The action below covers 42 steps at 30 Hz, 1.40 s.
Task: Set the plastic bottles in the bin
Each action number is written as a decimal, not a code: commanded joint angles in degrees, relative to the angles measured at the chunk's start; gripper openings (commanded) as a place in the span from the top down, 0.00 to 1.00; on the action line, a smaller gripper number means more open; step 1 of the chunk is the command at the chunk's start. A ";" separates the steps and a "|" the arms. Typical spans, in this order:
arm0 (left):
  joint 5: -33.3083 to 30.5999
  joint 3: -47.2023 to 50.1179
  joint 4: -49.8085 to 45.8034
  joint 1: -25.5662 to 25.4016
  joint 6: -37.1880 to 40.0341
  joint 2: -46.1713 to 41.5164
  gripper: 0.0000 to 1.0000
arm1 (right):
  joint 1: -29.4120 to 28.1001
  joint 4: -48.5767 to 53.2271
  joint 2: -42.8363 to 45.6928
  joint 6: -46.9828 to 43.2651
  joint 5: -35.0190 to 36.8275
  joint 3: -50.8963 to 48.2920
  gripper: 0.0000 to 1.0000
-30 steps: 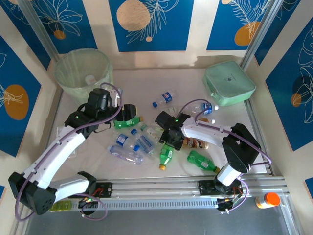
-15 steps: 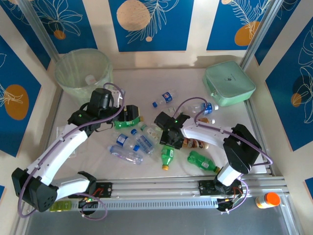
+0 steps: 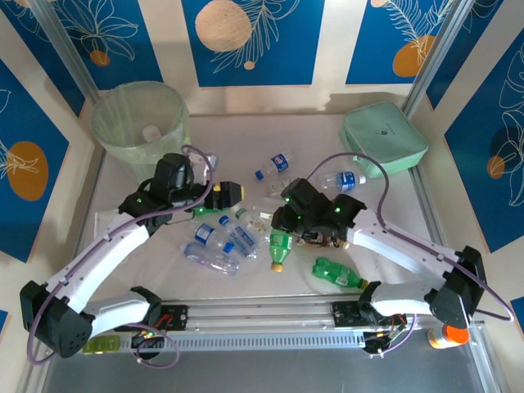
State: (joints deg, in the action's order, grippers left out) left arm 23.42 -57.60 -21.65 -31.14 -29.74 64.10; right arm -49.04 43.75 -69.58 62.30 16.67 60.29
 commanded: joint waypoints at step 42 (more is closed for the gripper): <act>12.81 -2.93 23.24 -16.59 -8.55 11.65 0.45 | 9.66 -16.63 15.53 -0.34 -14.61 -2.11 0.42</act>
State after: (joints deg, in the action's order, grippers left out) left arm 33.23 -58.59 -1.26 -46.81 -38.35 75.57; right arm -39.29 28.03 -54.63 62.37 2.55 58.41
